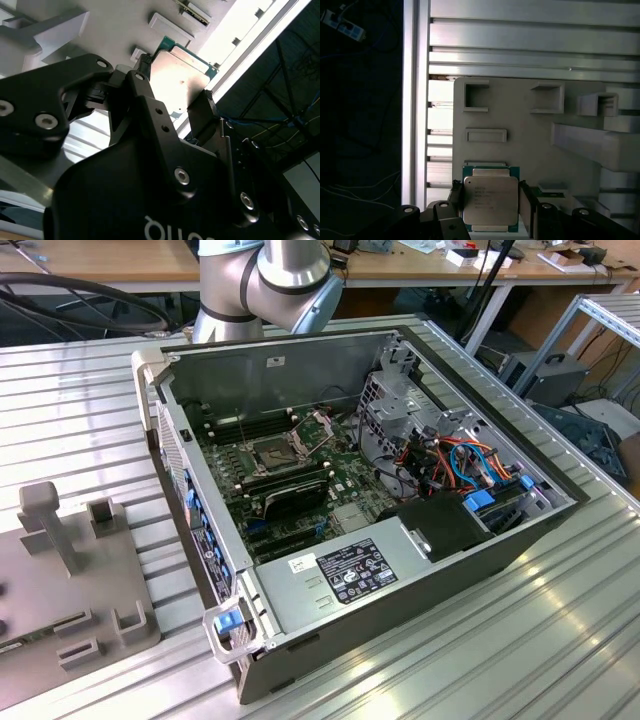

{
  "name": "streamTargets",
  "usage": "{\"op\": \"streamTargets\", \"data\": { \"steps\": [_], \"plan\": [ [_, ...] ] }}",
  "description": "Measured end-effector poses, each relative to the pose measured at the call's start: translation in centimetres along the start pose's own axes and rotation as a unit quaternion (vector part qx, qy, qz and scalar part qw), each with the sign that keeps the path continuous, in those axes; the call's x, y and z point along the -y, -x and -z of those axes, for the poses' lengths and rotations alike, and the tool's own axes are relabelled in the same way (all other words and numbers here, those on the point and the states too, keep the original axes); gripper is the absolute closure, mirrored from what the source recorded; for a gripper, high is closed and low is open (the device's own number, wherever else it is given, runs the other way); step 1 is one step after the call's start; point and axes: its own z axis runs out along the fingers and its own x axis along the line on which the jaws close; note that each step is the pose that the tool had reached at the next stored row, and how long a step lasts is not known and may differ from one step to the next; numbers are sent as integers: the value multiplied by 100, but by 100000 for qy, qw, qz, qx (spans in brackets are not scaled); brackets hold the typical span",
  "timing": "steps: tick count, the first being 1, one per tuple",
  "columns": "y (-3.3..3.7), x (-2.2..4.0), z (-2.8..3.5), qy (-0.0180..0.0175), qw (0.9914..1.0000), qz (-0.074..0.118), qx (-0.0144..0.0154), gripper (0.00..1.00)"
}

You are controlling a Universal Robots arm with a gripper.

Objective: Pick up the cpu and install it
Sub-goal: 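Pick up the cpu and move it towards the insertion slot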

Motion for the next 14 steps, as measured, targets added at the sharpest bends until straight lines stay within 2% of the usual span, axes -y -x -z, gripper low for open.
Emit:
{"op": "streamTargets", "data": {
  "steps": [8, 10, 14],
  "plan": [
    [0, 1, 30, 8, 100000, 1, 12, 45],
    [0, 3, 78, 1, 100000, 3, 0, 45],
    [0, 3, 87, -2, 100000, 3, -3, 45]
  ]
}}
